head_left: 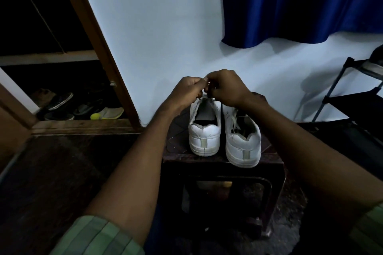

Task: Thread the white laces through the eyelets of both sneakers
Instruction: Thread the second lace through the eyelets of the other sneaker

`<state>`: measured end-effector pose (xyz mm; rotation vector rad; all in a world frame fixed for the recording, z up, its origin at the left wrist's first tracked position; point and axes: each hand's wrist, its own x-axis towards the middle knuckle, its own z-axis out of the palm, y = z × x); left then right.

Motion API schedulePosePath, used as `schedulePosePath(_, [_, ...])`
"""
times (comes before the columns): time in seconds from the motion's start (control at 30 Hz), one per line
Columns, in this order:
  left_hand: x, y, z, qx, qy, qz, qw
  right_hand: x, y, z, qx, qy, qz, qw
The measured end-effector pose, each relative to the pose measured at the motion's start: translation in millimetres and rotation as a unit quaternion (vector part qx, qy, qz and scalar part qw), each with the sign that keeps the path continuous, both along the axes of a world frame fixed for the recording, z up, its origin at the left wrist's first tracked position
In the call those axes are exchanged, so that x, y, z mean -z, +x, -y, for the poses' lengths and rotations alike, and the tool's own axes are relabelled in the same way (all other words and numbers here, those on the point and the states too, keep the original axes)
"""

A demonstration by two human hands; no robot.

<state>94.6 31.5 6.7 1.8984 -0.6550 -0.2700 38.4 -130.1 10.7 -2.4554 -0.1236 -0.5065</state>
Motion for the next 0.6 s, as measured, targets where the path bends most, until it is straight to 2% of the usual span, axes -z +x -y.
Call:
schedulePosePath(0.07, [0.4, -1.2, 0.1, 0.010, 0.004, -0.002, 1.000, -0.1, 0.0, -1.5, 0.040, 0.026, 0.004, 0.999])
schedulePosePath(0.13, [2.1, -0.5, -1.2, 0.015, -0.002, -0.021, 1.000, -1.8, -1.1, 1.5, 0.075, 0.151, 0.018, 0.985])
schedulePosePath(0.2, [4.0, 3.0, -2.9, 0.018, -0.018, -0.046, 0.999, -6.9, -2.8, 5.8, 0.114, 0.308, 0.035, 0.944])
schedulePosePath(0.27, [5.9, 5.1, -3.4, 0.014, -0.021, -0.053, 0.998, -7.1, -3.1, 14.1, 0.134, 0.355, 0.021, 0.925])
schedulePosePath(0.3, [6.4, 4.9, -2.8, 0.006, -0.019, -0.050, 0.999, -5.2, -3.7, 17.5, 0.142, 0.326, -0.002, 0.935])
schedulePosePath(0.37, [8.1, 5.7, 0.1, -0.035, -0.021, -0.031, 0.999, -0.1, -4.3, 21.7, 0.170, 0.171, -0.042, 0.970])
schedulePosePath(0.43, [10.5, 9.4, 1.8, -0.120, -0.012, 0.013, 0.993, 0.4, -7.7, 15.4, 0.191, 0.058, -0.049, 0.979])
schedulePosePath(0.5, [10.5, 11.0, 1.4, -0.180, -0.008, 0.045, 0.983, -5.9, -11.5, 6.1, 0.172, 0.059, -0.059, 0.981])
schedulePosePath(0.6, [10.1, 11.2, 2.4, -0.164, -0.055, -0.002, 0.985, -13.6, -17.5, -5.5, 0.075, 0.089, -0.180, 0.977])
